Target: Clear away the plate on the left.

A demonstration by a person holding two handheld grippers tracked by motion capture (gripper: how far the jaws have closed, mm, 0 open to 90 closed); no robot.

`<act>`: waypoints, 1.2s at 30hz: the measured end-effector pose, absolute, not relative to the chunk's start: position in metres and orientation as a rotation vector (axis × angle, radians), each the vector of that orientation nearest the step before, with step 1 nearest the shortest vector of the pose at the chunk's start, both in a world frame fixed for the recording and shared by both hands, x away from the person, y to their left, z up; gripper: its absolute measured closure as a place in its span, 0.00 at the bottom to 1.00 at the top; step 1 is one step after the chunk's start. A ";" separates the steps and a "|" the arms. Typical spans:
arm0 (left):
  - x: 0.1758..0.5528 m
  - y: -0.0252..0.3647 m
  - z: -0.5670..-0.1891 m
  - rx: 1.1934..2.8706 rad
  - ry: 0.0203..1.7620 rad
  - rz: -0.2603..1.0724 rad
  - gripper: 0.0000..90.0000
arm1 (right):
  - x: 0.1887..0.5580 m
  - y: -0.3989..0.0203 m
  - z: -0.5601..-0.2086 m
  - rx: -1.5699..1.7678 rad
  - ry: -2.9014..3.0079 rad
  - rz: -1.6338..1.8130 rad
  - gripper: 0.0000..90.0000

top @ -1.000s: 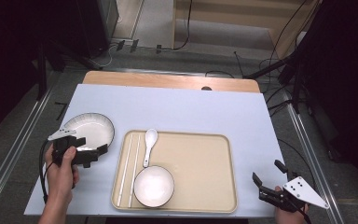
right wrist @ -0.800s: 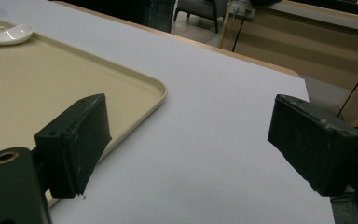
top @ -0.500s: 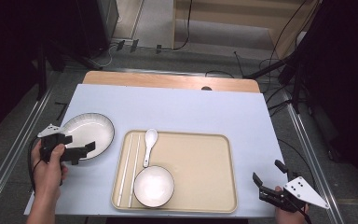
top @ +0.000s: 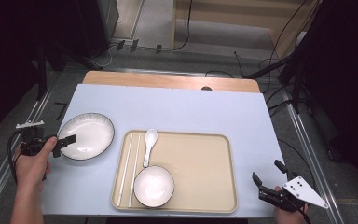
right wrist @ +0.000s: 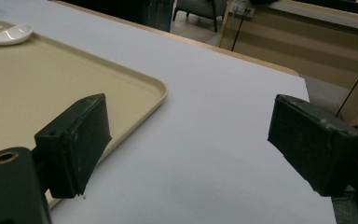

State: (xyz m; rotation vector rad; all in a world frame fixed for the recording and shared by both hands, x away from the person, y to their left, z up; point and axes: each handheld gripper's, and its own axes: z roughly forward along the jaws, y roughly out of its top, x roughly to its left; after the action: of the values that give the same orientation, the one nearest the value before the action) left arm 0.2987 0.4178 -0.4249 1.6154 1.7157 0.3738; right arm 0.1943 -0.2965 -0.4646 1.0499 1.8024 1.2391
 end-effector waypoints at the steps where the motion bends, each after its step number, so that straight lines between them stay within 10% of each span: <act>1: 0.299 0.419 -0.425 1.592 1.736 0.383 0.27 | 0.194 -0.296 -0.465 1.045 1.804 1.239 0.14; 8: 0.301 0.427 -0.433 1.561 1.794 0.387 0.56 | 0.195 -0.298 -0.467 1.055 1.804 1.236 0.14; 36: 0.300 0.441 -0.447 1.374 1.888 0.169 0.93 | 0.196 -0.297 -0.467 1.052 1.814 1.229 0.14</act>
State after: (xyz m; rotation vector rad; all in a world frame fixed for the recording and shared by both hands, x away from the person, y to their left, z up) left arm 0.3000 0.4408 -0.4470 1.3740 1.8878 0.1691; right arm 0.1955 -0.2973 -0.4675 1.0518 1.8137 1.2293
